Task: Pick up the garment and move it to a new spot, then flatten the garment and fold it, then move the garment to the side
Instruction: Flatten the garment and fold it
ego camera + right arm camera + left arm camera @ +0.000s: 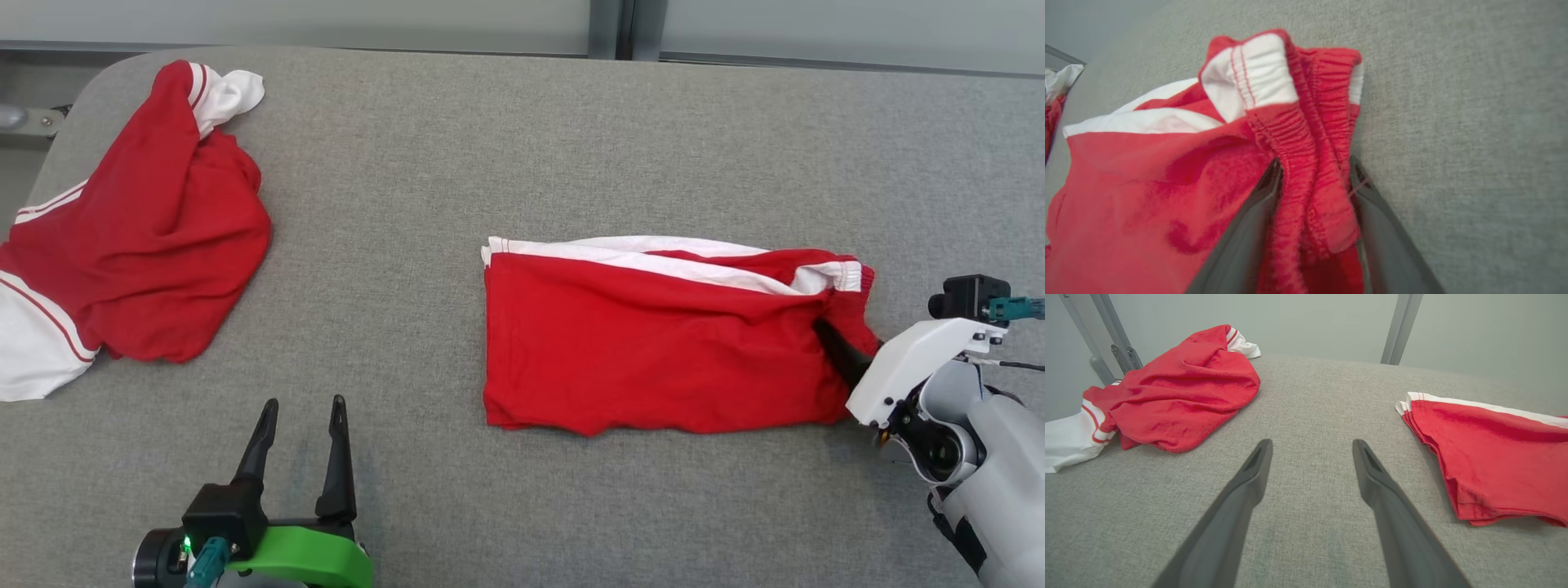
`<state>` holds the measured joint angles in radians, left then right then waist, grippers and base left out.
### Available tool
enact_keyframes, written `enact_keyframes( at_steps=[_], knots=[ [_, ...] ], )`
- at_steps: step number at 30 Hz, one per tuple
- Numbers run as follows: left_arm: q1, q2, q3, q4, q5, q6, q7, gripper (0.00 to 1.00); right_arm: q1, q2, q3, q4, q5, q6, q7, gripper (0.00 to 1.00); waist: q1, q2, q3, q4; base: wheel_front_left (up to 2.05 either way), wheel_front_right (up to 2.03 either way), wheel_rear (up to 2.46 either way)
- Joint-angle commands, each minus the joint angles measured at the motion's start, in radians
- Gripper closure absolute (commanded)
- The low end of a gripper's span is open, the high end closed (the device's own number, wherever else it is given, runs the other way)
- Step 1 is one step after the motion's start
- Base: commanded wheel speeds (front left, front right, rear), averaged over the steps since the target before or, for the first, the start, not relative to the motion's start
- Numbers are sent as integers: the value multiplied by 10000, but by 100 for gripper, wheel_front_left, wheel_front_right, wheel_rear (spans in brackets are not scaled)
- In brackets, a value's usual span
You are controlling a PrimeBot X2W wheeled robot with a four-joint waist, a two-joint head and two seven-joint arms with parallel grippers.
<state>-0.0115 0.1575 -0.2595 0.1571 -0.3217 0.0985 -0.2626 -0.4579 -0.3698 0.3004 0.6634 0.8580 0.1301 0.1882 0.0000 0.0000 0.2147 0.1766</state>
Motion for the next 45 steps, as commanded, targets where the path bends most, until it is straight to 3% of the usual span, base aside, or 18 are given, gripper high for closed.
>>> enact_keyframes(
  at_steps=[1, 10, 18, 21, 25, 30, 33, 41, 42, 45],
  knots=[
    [85, -76, 145, 52, 71, -116, -29, 0, 234, 289, 297, 225, 525, 9, 383, 100, 0, 0, -87, -53, 0, 0, 0],
    [307, -218, 436, 219, 263, -424, -29, 0, 234, -544, -291, 431, 2126, -12, 676, 100, 0, 0, -377, -300, 0, 0, 0],
    [552, -345, 684, 384, 378, -745, -29, 0, 561, -2561, -993, 608, 2618, 3, 1337, 100, 0, 0, -786, -509, 0, 0, 0],
    [713, -409, 756, 485, 397, -893, -29, 0, 709, -3128, -1193, 221, 2605, 3, 1449, 100, 0, 0, -986, -581, 0, 0, 0],
    [902, -537, 922, 531, 476, -965, -29, 0, 929, -3340, -1243, -826, 2456, 6, 1693, 100, 0, 0, -1178, -753, 0, 0, 0],
    [953, -667, 1049, 509, 628, -972, -29, 0, 1212, -2746, -1268, -2720, 2411, 4, 2314, 100, 0, 0, -1176, -947, 0, 0, 0],
    [819, -736, 1075, 535, 707, -1048, -29, 0, 1157, -2015, -1254, -3397, 1831, 6, 2615, 100, 0, 0, -1024, -1064, 0, 0, 0],
    [304, -833, 865, 824, 1099, -1299, -19, 0, -64, 1444, -1411, -2857, -663, 6, 2630, 100, 0, 0, -440, -1264, 0, 0, 0],
    [182, -826, 817, 906, 1203, -1349, -19, 0, -356, 2198, -1540, -2551, -1270, 6, 2526, 100, 0, 0, -357, -1259, 0, 0, 0],
    [0, -832, 791, 999, 1300, -1411, -17, 0, -607, 2757, -1603, -2226, -1941, 6, 2481, 100, 0, 0, -252, -1217, 0, 0, 0]
  ],
)
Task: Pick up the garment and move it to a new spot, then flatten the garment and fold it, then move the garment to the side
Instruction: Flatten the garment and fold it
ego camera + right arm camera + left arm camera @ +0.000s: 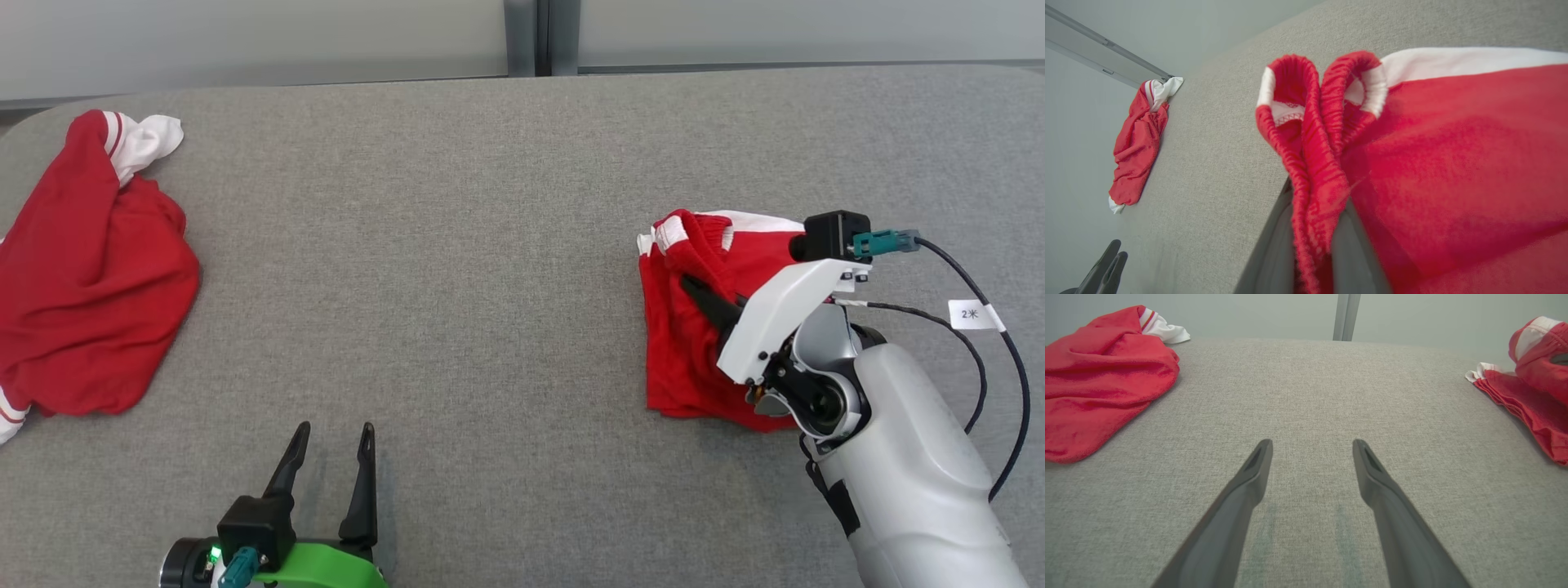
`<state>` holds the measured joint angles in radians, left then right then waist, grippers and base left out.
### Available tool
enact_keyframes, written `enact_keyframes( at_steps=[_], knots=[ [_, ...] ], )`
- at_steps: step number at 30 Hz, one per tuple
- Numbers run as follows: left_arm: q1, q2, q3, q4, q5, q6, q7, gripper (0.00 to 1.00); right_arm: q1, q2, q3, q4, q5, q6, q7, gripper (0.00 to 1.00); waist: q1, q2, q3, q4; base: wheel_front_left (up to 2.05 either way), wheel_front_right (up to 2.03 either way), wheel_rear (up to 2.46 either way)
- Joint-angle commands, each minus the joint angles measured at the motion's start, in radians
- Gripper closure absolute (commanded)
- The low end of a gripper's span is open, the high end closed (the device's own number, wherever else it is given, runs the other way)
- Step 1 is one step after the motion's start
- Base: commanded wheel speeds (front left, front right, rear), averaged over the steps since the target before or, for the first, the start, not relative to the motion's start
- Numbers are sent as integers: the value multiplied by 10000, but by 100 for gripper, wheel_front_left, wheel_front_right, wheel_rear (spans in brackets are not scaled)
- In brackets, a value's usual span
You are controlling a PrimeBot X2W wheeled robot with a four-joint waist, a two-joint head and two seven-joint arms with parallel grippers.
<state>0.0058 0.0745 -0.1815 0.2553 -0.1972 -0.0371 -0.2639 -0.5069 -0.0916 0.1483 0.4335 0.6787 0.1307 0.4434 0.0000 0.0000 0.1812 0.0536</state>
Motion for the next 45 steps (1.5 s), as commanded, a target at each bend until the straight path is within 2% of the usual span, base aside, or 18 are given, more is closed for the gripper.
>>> enact_keyframes(
  at_steps=[1, 4, 9, 21, 22, 23, 24, 25, 29, 34, 37, 43, 45],
  knots=[
    [-172, -2, 11, 18, 55, -55, -4, 0, -117, -26, -83, 73, -148, 0, -71, 100, 0, 0, 83, 13, 0, 0, 0],
    [-282, -9, 46, 94, 109, -72, -5, 0, -227, 263, -69, 285, -553, 0, -110, 100, 0, 0, 126, 24, 0, 0, 0],
    [-229, -9, 93, 223, 184, -120, -4, 0, -362, 385, -109, 619, -836, 0, -341, 100, 0, 0, 112, -54, 0, 0, 0],
    [-217, -85, 5, 439, 296, -232, -4, 0, -910, 401, 805, 1812, 9, 0, -1295, 100, 0, 0, -59, -135, 0, 0, 0],
    [-210, -94, -7, 456, 301, -245, -5, 0, -963, 403, 861, 1961, 73, 0, -1417, 95, 0, 0, -85, -124, 0, 0, 0],
    [-196, -102, -22, 473, 299, -252, -5, 0, -1000, 404, 932, 2095, 120, 0, -1531, 72, 0, 0, -110, -112, 0, 0, 0],
    [-182, -110, -35, 485, 293, -242, -4, 0, -1034, 405, 1025, 2198, 196, 0, -1667, 45, 0, 0, -129, -100, 0, 0, 0],
    [-163, -116, -36, 494, 281, -238, -4, 0, -1063, 405, 1139, 2287, 269, 0, -1783, 0, 0, 0, -151, -91, 0, 0, 0],
    [-10, -129, 9, 468, 236, -221, -5, 0, -1087, 395, 1555, 2303, 680, 0, -2130, 0, 0, 0, -226, -79, 0, 0, 0],
    [137, -145, 159, 385, 175, -134, -5, 0, -785, 400, 1630, 1569, 761, 0, -2653, 0, 0, 0, -353, -60, 0, 0, 0],
    [314, -161, 263, 284, 145, -110, -4, 0, -442, 209, 1468, 595, 160, 0, -3023, 0, 0, 0, -426, -87, 0, 0, 0],
    [657, -195, 366, -4, 27, -46, -4, 0, 842, -1117, 746, -1601, -2069, -1, -4296, 0, 0, 0, -600, -146, 0, 0, 0],
    [704, -203, 374, -69, 5, -33, -5, 0, 1095, -1198, 442, -1807, -2297, -1, -4469, 0, 0, 0, -615, -156, 0, 0, 0]
  ],
)
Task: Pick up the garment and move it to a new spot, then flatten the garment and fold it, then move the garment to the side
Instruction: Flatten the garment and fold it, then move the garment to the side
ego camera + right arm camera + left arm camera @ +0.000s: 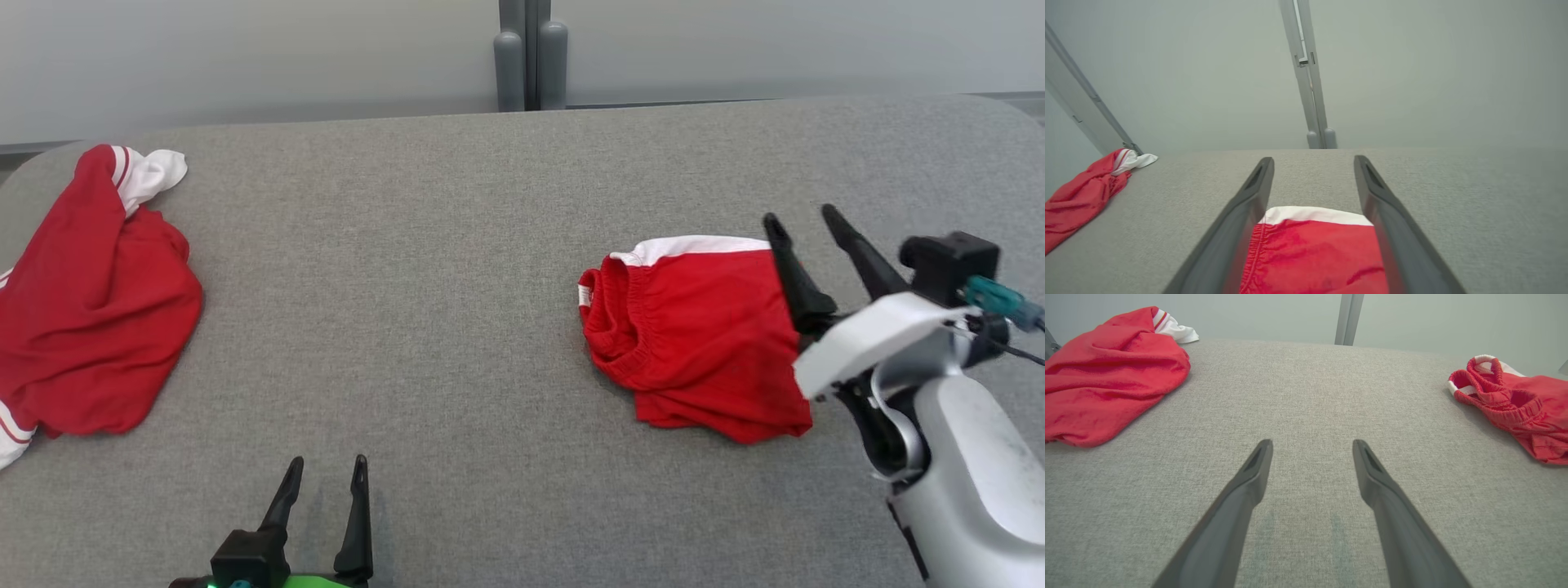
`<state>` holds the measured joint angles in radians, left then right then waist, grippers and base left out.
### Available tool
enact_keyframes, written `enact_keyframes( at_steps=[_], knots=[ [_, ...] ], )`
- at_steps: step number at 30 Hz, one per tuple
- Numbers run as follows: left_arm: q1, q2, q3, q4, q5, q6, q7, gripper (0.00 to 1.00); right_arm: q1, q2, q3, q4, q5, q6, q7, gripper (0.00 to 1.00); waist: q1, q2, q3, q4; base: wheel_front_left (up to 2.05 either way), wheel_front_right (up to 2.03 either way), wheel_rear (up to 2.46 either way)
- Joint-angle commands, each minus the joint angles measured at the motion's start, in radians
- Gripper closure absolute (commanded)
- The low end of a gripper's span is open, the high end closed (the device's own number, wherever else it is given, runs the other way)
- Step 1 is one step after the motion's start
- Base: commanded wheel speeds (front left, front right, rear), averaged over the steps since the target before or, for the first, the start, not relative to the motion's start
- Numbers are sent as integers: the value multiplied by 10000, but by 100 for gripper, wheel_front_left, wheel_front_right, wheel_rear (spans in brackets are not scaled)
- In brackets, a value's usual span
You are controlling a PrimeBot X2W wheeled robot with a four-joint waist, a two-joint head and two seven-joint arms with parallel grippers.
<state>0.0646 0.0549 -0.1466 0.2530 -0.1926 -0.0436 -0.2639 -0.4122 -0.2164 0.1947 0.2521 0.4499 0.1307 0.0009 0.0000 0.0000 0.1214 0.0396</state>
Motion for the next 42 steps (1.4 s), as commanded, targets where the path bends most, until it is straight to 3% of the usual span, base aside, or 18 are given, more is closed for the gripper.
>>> enact_keyframes(
  at_steps=[1, 9, 11, 23, 32, 42],
  knots=[
    [165, -11, 24, -98, -65, 63, -4, 0, 389, -8, -362, -190, -184, 0, -213, 0, 0, 0, -38, -29, 0, 0, 0],
    [489, -34, 11, -399, -185, 195, -4, 0, 2005, -780, -2119, -1011, -1941, -9, -2381, 0, 0, 0, -375, -39, 0, 0, 0],
    [577, -32, 71, -463, -206, 234, -4, 0, 2391, -719, -2434, -979, -2314, -8, -2578, 0, 0, 0, -482, -58, 0, 0, 0],
    [727, -38, 73, -685, -234, 267, -4, 0, 4399, -189, -3100, -1536, -4154, -6, -2667, 0, 0, 0, -715, 13, 0, 0, 0],
    [990, -37, 617, -479, 115, 16, -5, 0, 5535, 630, -3535, -1865, -4532, -6, -2665, 0, 0, 0, -1058, 44, 0, 0, 0],
    [1002, -38, 896, -489, 342, -215, -5, 0, 5755, 566, -3440, -1524, -4666, -6, -2666, 0, 0, 0, -1142, 158, 0, 0, 0]
  ],
)
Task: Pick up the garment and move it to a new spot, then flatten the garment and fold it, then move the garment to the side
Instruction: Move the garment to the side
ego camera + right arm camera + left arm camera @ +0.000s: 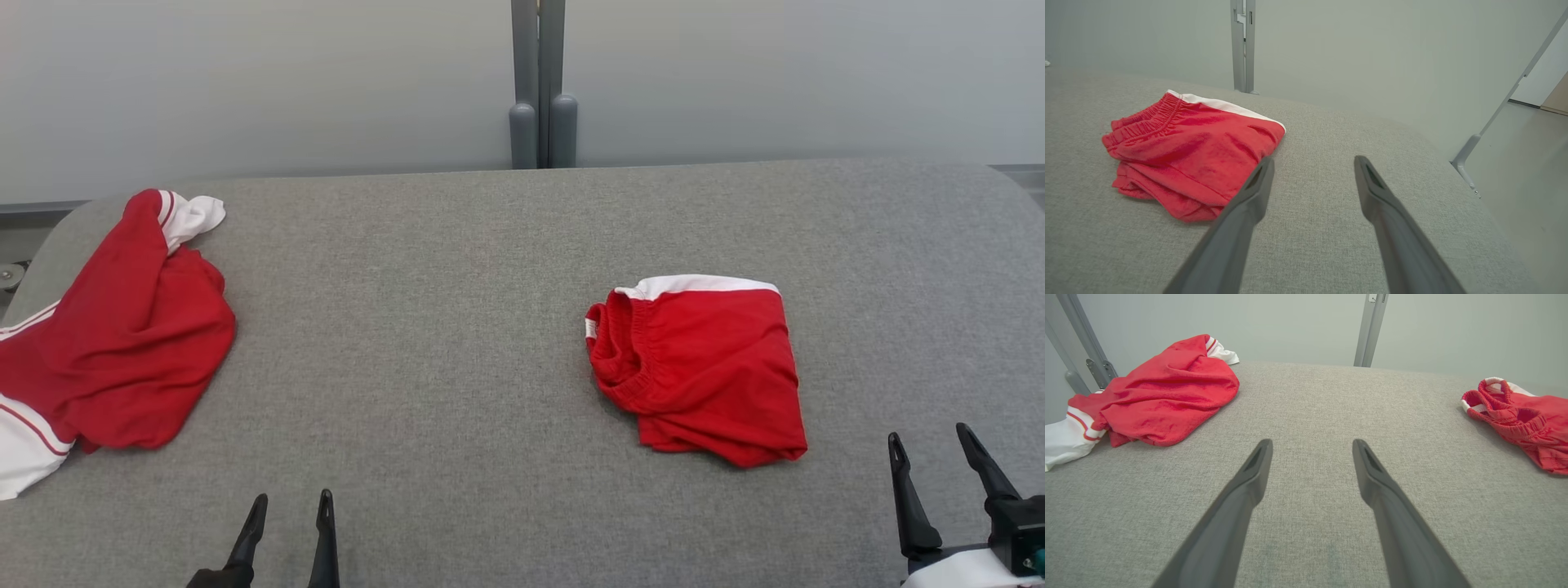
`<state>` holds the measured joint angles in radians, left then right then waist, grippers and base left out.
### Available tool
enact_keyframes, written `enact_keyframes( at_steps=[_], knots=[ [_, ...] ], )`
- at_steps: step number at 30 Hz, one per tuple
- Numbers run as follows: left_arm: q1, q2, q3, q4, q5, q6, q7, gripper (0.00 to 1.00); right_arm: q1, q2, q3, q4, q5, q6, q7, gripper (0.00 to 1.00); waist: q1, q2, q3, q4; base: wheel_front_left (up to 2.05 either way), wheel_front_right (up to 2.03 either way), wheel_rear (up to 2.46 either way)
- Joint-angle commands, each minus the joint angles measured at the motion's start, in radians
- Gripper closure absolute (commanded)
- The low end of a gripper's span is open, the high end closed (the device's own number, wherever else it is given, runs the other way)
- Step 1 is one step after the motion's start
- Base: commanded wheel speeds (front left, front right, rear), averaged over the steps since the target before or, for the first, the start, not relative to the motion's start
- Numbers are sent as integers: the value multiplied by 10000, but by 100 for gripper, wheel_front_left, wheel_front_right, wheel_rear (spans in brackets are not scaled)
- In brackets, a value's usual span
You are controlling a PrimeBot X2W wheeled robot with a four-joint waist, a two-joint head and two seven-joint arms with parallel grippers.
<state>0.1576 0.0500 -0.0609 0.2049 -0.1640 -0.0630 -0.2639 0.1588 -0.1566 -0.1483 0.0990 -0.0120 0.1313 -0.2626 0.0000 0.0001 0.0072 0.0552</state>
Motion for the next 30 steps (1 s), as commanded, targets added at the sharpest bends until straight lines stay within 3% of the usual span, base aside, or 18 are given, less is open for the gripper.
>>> enact_keyframes(
  at_steps=[1, 9, 13, 15, 20, 24, 30],
  knots=[
    [48, 13, 67, -24, 85, -57, -4, 0, 8, -55, 21, 38, -33, -12, -31, 0, 0, -1, -4, 17, 0, 0, 0],
    [32, 13, 97, -133, 126, -137, -4, 0, -307, 89, -100, 31, 211, -13, -32, 0, 0, -1, -41, 88, 0, 0, 0],
    [68, 13, 75, -258, 105, -78, -5, 0, -827, 117, -41, 214, 992, -13, -32, 0, 0, -1, 32, 63, 0, 0, 0],
    [-13, 13, 30, -322, 133, -88, -4, 0, -1242, -96, 208, 870, 1687, -13, 56, 0, 0, -1, 142, 54, 0, 0, 0],
    [-316, 13, -188, -590, 73, 1, -4, 0, -3245, -694, 726, 2118, 3684, -10, 2672, 0, 0, -1, 638, 38, 0, 0, 0],
    [-501, 17, -406, -583, 116, 3, -4, 0, -4482, -794, 1322, 3038, 5281, -7, 4706, 0, 0, -1, 939, 212, 0, 0, 0],
    [-851, 16, -651, -545, 8, 153, -5, 0, -5236, -940, 1875, 4066, 6386, -6, 6128, 0, 0, -1, 1182, 601, 0, 0, 0]
  ],
)
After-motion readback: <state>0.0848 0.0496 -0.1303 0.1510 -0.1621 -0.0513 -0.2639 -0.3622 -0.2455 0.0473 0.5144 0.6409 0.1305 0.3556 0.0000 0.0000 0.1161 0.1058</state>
